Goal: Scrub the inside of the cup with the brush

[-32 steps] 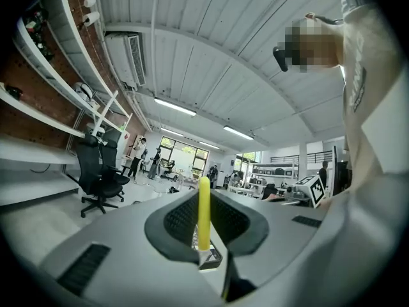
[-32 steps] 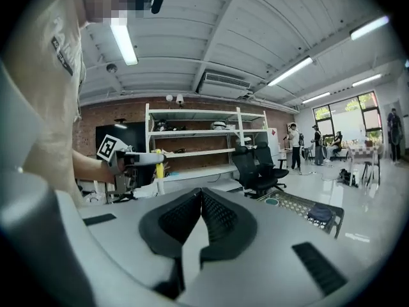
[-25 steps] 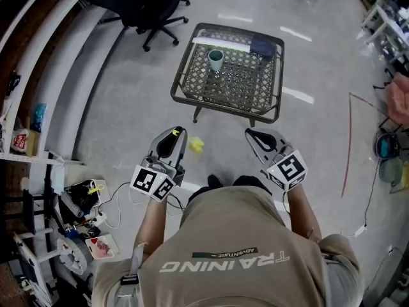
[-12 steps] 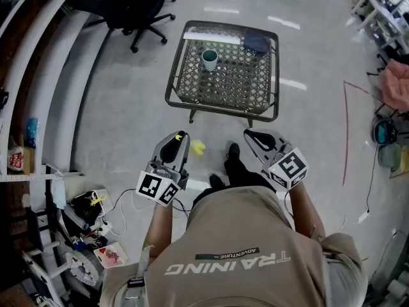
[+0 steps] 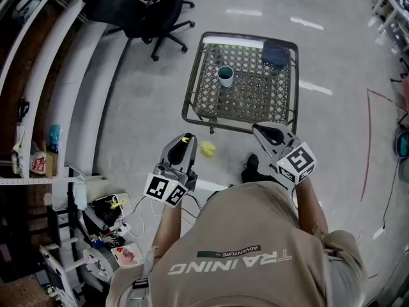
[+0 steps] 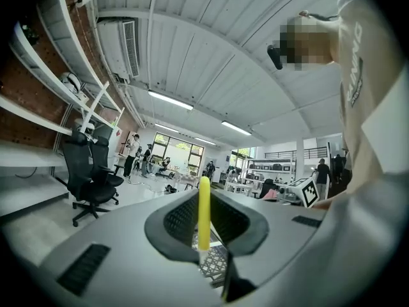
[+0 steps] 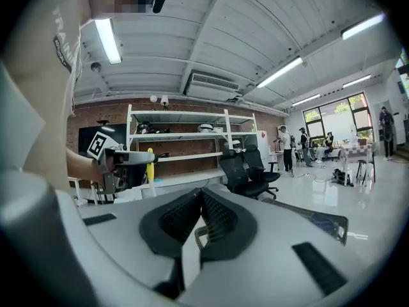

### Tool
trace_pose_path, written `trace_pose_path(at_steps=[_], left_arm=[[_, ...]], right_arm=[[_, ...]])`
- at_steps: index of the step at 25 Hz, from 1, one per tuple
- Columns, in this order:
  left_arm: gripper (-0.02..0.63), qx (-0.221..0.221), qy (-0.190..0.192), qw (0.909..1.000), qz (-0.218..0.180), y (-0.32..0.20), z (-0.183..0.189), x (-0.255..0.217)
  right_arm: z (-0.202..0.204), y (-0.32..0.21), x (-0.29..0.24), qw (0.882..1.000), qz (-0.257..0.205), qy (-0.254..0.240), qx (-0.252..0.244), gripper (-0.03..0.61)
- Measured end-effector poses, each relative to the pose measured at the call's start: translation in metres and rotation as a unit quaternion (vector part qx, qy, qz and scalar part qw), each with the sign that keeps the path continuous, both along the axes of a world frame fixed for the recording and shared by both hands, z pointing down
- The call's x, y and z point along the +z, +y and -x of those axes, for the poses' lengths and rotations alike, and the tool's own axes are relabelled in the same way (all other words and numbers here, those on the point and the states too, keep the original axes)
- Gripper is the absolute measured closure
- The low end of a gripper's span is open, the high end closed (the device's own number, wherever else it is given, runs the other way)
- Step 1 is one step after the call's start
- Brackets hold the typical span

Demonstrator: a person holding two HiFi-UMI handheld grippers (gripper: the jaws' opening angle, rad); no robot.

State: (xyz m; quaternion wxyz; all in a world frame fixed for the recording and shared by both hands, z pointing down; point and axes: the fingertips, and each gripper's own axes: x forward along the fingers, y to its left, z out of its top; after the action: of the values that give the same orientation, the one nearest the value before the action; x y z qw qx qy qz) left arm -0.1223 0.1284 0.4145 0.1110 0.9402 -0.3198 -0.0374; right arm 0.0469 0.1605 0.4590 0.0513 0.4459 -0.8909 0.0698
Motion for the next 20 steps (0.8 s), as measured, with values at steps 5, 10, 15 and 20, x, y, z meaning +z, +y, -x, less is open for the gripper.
trace_pose_path(at_steps=[5,10,15,20], left_arm=[[0.563,-0.022,-0.001,0.9997,0.006,-0.030,-0.016,0.005],[0.562,-0.045,-0.001,0.9989,0.012,-0.056,-0.036,0.010],[0.563,-0.065,0.017,0.9973,0.030,-0.086,-0.036,0.012],[0.563,-0.059,0.014,0.9979,0.021,-0.112,-0.033,0.005]], right_arm=[[-0.024,-0.021,0.018,1.000,0.009,-0.008,-0.013,0.561],[-0.053,-0.036,0.037,0.999,0.030,-0.016,-0.023,0.561],[-0.062,-0.059,0.044,0.999,0.034,-0.020,-0.017,0.561],[-0.055,-0.080,0.046,0.998,0.042,-0.031,-0.021,0.561]])
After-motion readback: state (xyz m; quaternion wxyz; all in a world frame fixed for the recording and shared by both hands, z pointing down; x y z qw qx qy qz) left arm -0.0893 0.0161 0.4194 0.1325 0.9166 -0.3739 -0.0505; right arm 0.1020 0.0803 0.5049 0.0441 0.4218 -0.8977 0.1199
